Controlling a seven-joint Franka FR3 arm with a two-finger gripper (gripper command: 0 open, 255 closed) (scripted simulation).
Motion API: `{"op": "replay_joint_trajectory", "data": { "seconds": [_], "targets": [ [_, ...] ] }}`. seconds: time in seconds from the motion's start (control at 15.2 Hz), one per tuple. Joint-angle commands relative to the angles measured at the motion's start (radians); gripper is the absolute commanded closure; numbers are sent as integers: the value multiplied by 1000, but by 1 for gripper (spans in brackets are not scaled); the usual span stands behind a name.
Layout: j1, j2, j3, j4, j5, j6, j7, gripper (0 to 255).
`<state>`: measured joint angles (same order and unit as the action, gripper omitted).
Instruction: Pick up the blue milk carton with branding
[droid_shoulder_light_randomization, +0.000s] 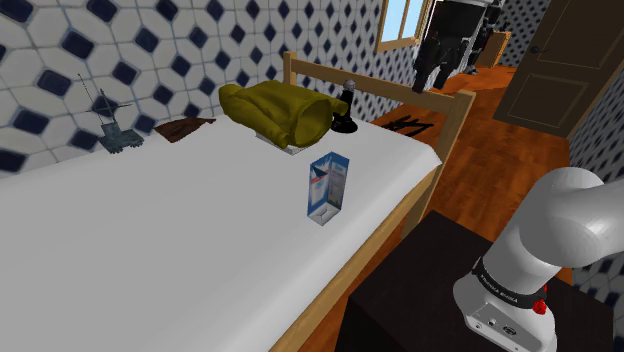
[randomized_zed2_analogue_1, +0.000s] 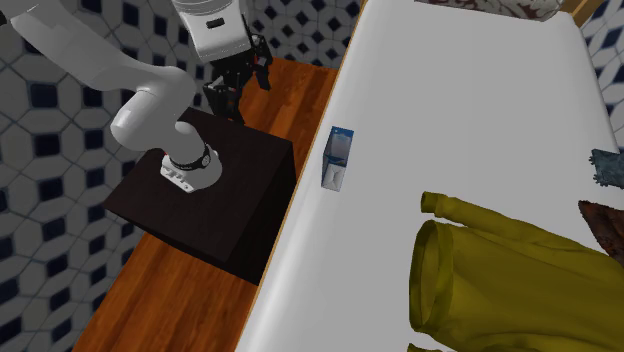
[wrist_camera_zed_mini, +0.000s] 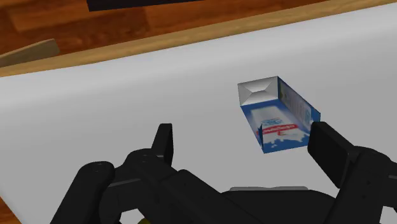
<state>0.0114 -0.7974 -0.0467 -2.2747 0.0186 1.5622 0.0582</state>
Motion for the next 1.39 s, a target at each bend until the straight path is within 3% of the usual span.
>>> {"op": "replay_joint_trajectory", "data": {
  "seconds": [0.0, 0.4, 0.79, 1.32],
  "targets": [
    [0, 0, 0, 0, 0, 0, 0, 0],
    [-69, 52, 169, -104, 86, 149, 373, 0],
    [-144, 191, 337, -128, 147, 305, 742, 0],
    [-270, 483, 533, -56, 123, 500, 1251, 0]
  ]
}}
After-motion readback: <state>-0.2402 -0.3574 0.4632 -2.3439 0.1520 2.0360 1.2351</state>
